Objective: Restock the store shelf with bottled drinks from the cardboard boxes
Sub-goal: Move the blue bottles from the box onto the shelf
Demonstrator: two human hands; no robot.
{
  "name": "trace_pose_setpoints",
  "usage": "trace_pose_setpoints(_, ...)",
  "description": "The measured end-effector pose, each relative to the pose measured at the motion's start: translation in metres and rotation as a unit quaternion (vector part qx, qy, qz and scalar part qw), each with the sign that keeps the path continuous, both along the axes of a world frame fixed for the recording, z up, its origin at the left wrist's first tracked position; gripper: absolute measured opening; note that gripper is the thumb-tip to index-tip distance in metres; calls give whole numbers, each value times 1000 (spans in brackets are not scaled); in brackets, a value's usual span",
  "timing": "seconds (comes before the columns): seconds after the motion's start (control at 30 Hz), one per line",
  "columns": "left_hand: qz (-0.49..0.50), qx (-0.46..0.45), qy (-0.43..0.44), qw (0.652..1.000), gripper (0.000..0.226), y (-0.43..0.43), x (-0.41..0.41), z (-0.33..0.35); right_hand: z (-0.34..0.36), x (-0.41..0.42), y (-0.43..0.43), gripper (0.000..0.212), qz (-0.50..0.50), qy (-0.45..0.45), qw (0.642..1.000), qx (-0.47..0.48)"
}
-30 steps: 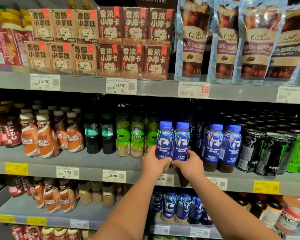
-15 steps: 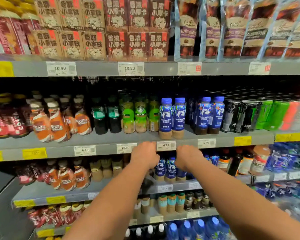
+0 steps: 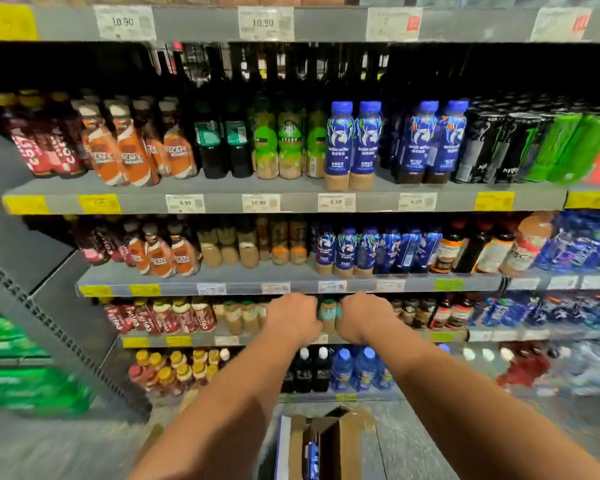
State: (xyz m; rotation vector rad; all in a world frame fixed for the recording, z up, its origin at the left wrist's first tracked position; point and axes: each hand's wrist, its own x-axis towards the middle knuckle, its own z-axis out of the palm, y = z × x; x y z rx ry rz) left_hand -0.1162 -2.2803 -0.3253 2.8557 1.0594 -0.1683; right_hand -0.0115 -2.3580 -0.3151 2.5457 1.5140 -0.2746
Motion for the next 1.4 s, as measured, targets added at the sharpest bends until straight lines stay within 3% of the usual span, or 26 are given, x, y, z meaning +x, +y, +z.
trace_pose_setpoints(0.47, -1, -127, 107, 986, 24, -75, -41, -204, -197, -30, -83, 43, -27, 133, 980, -147)
trace_pose_setpoints(0.7, -28, -197, 158, 967, 18, -45, -31, -310, -305, -31, -68, 37, -103, 231, 948, -193)
trace_pose_setpoints(0.93, -54, -237, 167, 956, 27, -26, -27, -476, -479, -39, -67, 25, -201, 332, 897, -212)
trace_pose_setpoints(1.2, -89, -267, 205, 937, 27, -36, -12, -663, -673, -58, -83, 29, -74, 375, 890, -248)
trace_pose_setpoints(1.4, -151, -216, 258, 930, 55, -25, 6, -770, -771, -69, -89, 44, 17, 336, 891, -306)
